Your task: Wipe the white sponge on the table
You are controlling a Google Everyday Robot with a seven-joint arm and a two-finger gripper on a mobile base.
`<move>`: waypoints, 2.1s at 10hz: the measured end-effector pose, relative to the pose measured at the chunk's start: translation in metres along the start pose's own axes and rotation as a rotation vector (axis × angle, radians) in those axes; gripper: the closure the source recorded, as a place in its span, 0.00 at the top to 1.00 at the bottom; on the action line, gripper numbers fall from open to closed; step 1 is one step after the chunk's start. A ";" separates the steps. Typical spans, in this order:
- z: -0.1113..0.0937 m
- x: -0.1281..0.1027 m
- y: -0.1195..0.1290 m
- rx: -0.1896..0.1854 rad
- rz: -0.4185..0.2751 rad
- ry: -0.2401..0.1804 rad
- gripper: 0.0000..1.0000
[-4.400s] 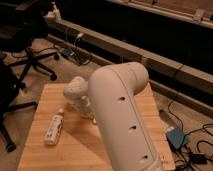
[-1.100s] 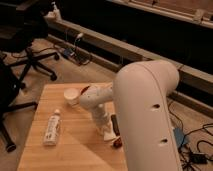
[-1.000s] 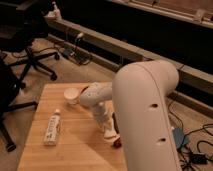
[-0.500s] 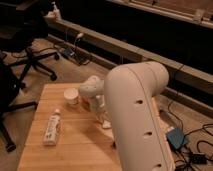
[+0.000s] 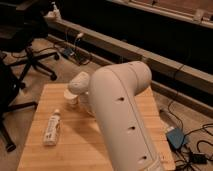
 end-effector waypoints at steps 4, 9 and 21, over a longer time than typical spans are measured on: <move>-0.023 -0.012 0.081 -0.067 -0.139 -0.049 0.00; -0.038 0.033 0.177 -0.163 -0.369 -0.042 0.00; 0.005 0.211 0.074 -0.108 -0.269 0.194 0.00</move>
